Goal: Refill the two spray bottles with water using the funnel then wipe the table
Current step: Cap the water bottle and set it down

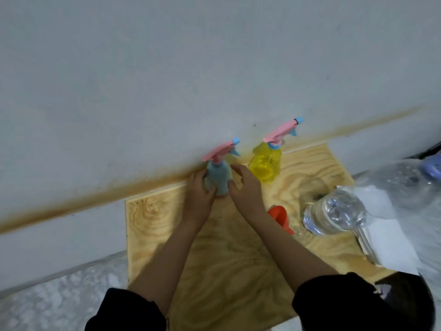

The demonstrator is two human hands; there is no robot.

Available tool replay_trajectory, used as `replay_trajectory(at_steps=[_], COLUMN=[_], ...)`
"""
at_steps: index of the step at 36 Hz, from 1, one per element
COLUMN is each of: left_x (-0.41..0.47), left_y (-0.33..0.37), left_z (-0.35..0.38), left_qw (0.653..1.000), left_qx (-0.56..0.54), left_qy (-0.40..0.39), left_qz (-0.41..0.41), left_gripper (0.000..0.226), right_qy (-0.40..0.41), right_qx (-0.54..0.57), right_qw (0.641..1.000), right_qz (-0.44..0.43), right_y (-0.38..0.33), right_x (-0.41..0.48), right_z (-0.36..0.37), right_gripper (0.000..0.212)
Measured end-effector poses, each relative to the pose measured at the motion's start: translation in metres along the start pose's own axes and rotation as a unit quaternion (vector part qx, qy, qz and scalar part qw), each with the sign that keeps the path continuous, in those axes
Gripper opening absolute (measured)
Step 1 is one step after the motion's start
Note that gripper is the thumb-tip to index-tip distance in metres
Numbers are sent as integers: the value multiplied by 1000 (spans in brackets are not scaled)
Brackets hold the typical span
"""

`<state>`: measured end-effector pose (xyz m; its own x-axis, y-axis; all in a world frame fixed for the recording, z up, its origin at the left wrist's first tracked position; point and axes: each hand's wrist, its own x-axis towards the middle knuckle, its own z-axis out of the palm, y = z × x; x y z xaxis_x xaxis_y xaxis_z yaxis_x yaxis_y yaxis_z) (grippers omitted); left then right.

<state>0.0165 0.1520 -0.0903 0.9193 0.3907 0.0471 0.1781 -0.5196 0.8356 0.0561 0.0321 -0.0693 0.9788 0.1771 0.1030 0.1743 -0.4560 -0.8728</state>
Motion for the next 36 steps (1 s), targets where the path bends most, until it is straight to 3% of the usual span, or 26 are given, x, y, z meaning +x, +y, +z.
replay_trajectory(at_steps=[6, 14, 19, 25, 31, 36], left_x=[-39, -51, -62, -64, -64, -66], left_y=[53, 172, 217, 230, 223, 222], left_z=[-2, 39, 72, 104, 123, 122], left_qw=[996, 969, 956, 940, 934, 933], left_qx=[-2, -38, -124, -143, -124, -132], left_qy=[65, -43, -146, -197, -181, -184], left_qz=[68, 240, 221, 241, 283, 278], left_gripper=[35, 45, 68, 86, 82, 76], right_qy=[30, 127, 69, -40, -17, 68], right_qx=[-16, -86, -132, -196, -221, -137], right_qw=[999, 987, 975, 968, 967, 969], right_qz=[-18, 40, 167, 154, 125, 195], right_y=[0, 50, 96, 127, 136, 126], right_x=[-35, -101, -132, -144, -147, -149], right_z=[-52, -105, -116, -105, -96, -111], right_gripper=[26, 22, 26, 52, 19, 23])
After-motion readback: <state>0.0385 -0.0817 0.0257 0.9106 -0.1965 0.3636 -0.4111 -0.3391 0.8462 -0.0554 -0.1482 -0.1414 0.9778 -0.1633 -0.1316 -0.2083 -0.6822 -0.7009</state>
